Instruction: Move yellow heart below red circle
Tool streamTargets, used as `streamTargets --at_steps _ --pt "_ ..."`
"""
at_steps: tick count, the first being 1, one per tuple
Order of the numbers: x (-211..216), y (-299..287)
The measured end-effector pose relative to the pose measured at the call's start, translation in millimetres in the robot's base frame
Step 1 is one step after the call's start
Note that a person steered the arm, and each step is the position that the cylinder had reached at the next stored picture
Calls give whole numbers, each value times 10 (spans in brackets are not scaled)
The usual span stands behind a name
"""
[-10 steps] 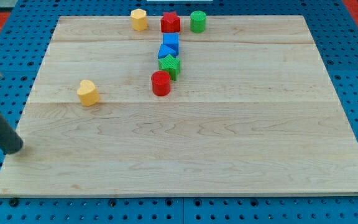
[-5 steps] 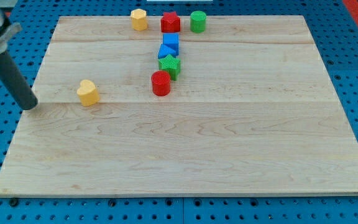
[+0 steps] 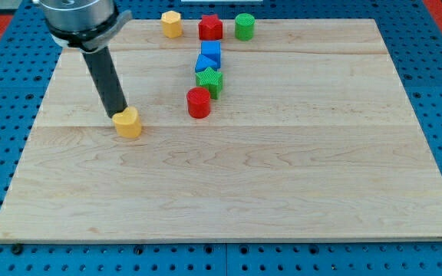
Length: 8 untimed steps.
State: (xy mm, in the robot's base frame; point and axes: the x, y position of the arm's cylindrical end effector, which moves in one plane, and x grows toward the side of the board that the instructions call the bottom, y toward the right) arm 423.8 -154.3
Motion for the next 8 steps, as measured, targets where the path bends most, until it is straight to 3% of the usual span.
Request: streamTargets --at_steps 1,2,3,4,5,6,8 --pt "224 -299" --pt "378 62" --pt "204 298" --pt "150 -106" --pt "-41 215" --pt "-46 582" --pt "166 415"
